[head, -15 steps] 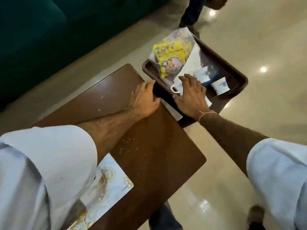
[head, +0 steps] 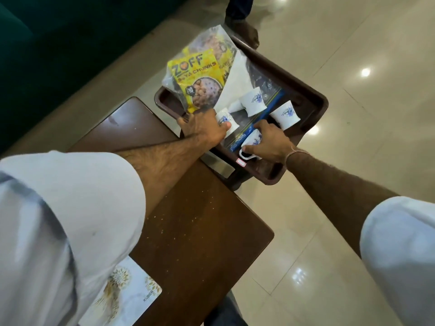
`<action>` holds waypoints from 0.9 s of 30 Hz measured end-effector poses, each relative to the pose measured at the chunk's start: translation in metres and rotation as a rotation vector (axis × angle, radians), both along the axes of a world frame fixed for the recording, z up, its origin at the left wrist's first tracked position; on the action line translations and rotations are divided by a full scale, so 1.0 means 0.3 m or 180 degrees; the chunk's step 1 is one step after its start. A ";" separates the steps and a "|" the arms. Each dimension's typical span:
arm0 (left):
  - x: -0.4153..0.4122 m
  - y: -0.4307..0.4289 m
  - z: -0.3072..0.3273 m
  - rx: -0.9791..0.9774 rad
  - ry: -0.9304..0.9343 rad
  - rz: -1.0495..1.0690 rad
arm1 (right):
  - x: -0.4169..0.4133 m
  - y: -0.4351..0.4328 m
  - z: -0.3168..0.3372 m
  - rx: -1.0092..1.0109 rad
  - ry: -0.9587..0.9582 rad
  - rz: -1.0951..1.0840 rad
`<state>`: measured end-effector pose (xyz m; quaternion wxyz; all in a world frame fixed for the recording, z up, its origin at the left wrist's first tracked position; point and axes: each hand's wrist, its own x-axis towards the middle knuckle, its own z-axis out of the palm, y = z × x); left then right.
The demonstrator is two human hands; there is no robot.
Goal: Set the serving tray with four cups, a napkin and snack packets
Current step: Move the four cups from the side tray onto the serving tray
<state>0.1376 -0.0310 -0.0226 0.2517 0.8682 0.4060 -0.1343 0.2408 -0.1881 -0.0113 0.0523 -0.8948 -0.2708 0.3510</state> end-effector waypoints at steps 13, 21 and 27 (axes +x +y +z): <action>0.044 -0.019 0.028 -0.0718 -0.0769 0.0650 | 0.147 0.235 -0.027 0.0378 -0.0870 -0.0218; -0.071 0.029 0.068 -0.0443 -0.1488 0.0944 | 0.092 0.256 -0.010 0.0809 -0.1164 -0.0247; -0.263 0.090 0.114 -0.0324 -0.1773 0.1301 | -0.118 0.383 0.083 0.1616 -0.1131 0.0020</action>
